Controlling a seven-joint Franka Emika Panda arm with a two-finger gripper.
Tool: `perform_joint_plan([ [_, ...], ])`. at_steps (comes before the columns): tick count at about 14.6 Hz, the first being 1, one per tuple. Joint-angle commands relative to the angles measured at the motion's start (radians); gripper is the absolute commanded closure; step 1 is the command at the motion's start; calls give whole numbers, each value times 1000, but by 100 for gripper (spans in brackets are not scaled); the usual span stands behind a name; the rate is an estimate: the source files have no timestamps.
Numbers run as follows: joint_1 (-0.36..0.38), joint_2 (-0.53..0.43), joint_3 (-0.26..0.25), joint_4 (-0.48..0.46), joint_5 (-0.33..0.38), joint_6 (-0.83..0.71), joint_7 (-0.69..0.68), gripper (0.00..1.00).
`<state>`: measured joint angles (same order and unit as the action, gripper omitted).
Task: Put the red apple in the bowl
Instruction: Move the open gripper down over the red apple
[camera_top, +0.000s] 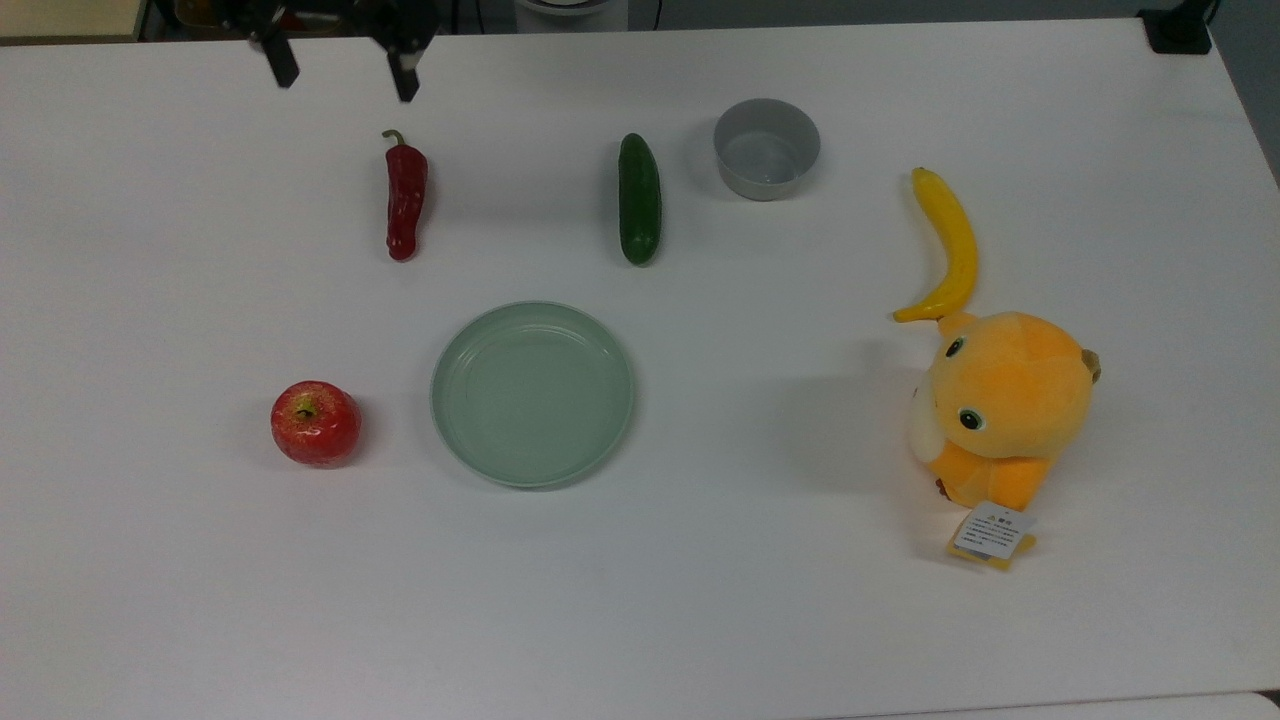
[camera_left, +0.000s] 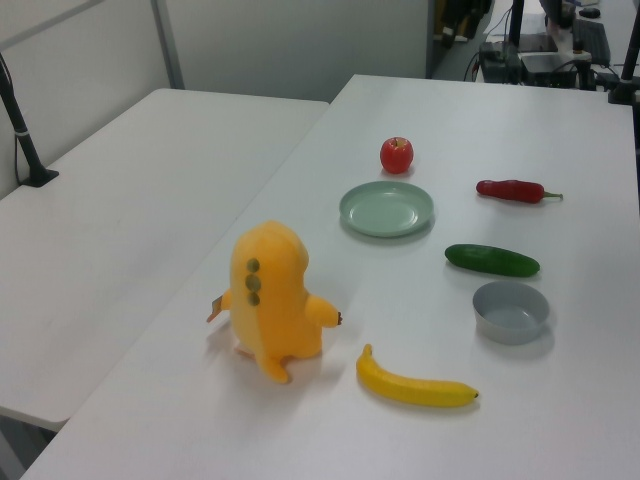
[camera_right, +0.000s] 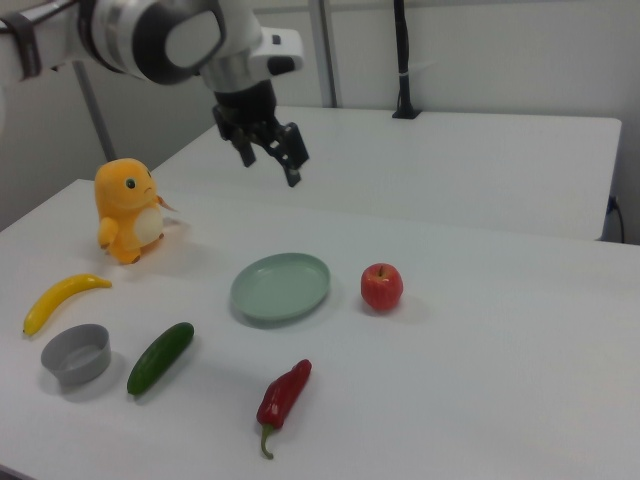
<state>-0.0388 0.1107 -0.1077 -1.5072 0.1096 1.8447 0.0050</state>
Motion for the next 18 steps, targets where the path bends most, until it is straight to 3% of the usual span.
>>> perform_joint_plan([
  [1, -10, 66, -1, 1, 9, 115, 3, 0],
  [14, -3, 297, -3, 24, -67, 398, 3, 0],
  [18, -4, 377, -3, 41, -126, 493, -2, 0],
])
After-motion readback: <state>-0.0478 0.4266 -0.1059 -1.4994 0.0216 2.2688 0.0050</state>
